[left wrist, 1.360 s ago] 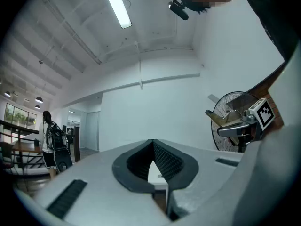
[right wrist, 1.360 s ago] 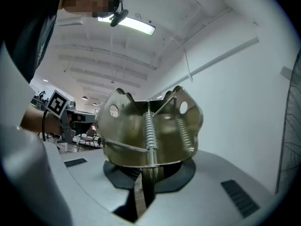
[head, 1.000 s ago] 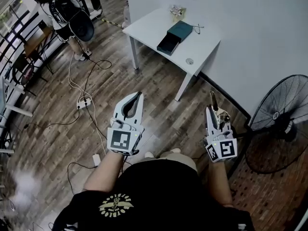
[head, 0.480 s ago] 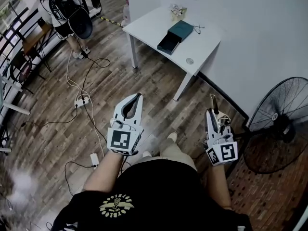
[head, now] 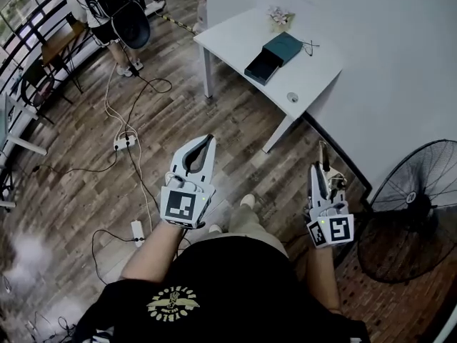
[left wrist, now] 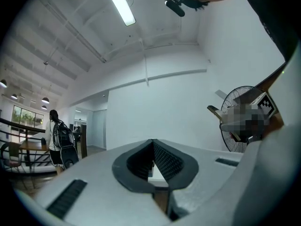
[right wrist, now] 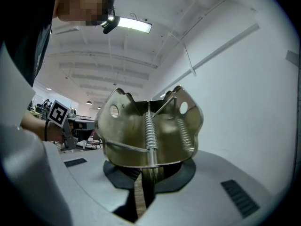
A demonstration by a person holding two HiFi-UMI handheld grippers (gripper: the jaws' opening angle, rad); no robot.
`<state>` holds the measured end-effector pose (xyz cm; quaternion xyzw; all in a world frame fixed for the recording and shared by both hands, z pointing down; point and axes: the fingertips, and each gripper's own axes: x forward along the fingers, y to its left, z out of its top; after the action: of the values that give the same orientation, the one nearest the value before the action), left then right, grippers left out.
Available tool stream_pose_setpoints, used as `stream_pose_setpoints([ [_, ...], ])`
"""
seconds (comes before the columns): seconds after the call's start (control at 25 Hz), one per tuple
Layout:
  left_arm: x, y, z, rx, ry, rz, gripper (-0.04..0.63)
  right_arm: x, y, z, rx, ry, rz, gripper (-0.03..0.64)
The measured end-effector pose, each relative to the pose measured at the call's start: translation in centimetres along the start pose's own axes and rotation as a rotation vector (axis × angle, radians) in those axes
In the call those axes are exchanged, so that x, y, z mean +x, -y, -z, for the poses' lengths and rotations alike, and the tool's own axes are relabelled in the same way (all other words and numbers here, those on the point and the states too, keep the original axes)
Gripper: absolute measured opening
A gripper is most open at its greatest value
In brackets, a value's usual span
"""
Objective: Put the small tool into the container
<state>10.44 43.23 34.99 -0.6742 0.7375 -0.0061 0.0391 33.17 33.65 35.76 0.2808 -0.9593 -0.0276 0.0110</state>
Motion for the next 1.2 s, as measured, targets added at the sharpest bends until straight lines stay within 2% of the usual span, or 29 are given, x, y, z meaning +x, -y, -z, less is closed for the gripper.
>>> stream_pose_setpoints([
  [0.32,3.3,-0.9,1.1,-0.011,-0.027,-0.032,0.006,3.7,2.4,0.6,0.011,-0.017,-0.039,0.041],
  [0.52,5.3,-1.0,1.7,-0.015,-0.015,-0.045,0.006,5.1,3.9,1.2,0.018,-0.032,-0.053,0.041],
  [1.2,13.3,-2.1,5.3,-0.035,-0.075,-0.048,0.006,12.0,9.2,5.0,0.079,-0.079,-0.095,0.041],
])
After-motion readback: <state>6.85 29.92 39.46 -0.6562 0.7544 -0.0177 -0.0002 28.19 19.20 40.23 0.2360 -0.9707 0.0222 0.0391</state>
